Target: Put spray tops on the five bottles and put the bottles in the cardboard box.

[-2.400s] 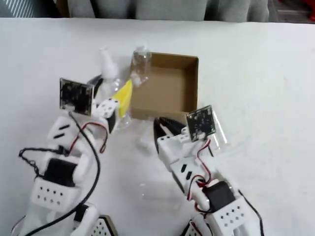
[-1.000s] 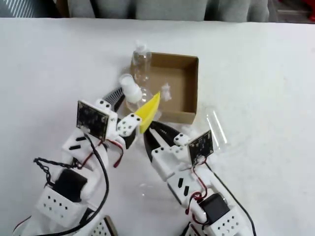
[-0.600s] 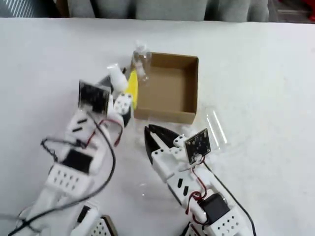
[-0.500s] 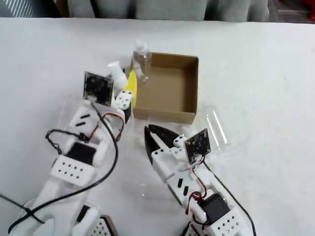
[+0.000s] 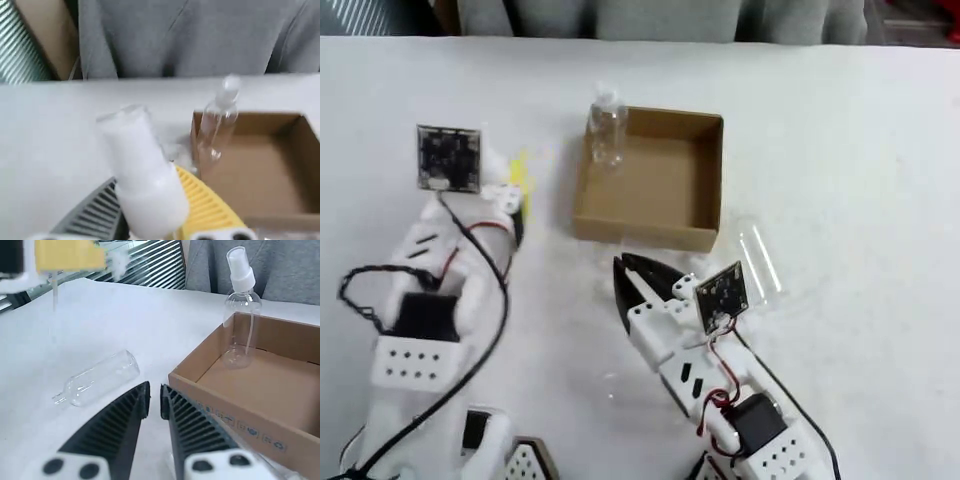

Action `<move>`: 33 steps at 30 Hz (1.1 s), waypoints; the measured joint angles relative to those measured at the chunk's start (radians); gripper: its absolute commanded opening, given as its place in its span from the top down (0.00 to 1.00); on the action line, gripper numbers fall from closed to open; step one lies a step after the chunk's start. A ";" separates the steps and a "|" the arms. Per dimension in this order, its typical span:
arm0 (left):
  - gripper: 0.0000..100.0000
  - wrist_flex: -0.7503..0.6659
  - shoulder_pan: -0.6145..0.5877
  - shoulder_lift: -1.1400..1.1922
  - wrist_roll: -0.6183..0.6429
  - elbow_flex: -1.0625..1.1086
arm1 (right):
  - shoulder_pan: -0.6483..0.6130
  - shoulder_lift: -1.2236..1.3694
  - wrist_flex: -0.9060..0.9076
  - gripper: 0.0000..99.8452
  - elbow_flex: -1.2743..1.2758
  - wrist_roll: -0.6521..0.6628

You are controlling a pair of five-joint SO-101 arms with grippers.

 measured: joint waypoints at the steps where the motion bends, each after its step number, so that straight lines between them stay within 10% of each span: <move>1: 0.91 0.071 -0.014 0.002 0.003 -0.008 | 0.000 0.000 0.000 0.98 0.000 0.000; 6: 0.91 0.227 -0.029 0.103 0.000 0.000 | 0.000 0.000 0.000 0.98 0.000 0.000; 19: 0.70 0.077 -0.029 0.428 0.000 0.127 | 0.000 0.000 0.000 0.98 0.000 0.000; 27: 0.73 0.075 -0.057 0.463 0.000 0.121 | 0.000 0.000 0.000 0.98 0.000 0.000; 33: 0.73 0.290 -0.175 0.463 -0.153 -0.071 | 0.000 0.000 0.000 0.98 0.000 0.000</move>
